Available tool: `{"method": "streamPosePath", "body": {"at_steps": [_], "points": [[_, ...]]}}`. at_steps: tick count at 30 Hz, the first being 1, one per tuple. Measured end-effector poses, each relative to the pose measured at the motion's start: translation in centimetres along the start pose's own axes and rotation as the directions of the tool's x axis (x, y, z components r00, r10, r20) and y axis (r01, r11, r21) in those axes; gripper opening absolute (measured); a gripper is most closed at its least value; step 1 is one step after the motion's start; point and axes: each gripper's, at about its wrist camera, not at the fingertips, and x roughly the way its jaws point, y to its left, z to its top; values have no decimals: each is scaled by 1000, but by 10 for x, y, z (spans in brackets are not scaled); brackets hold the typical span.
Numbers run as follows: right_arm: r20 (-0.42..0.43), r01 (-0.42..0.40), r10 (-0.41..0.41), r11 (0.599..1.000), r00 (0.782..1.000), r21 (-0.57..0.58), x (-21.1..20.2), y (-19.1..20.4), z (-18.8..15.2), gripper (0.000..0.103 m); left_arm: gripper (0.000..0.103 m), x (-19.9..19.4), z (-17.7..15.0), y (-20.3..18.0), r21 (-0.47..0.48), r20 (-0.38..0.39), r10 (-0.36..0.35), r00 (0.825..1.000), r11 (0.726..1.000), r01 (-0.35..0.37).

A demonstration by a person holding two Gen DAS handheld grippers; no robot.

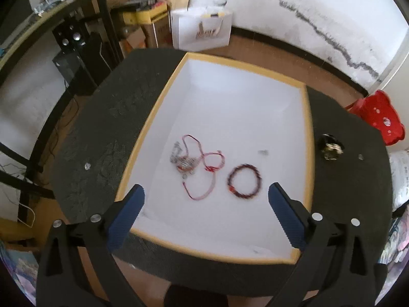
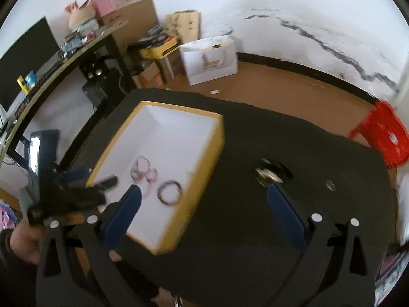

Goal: Organize jewelry
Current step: 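Open both tools to drop the necklace and earrings into the box, then move the left tool to the black watch while the right tool approaches the silver ring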

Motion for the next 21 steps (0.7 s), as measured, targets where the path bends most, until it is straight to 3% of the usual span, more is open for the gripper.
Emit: {"method": "streamPosePath", "body": {"at_steps": [6,8,12,16,21], "points": [[9,131,-133,985,991,115,-58,-86,-92,96,97,-41,-55,-80,107,46,-66,997,992,61],[6,183,-185,972,983,145,-69,-112,-123,96,97,-46,-72,-111,136,41,-101,994,986,94],[-19,210,-211,952,977,224,-82,-147,-170,96,97,-50,-107,-171,160,-1,-182,983,971,179],[-29,235,-236,937,971,260,-97,-164,-195,96,97,-62,-135,-223,204,-30,-221,975,953,223],[-28,283,-288,912,957,296,-116,-183,-212,96,97,-75,-151,-257,268,-13,-213,977,941,208]]}}
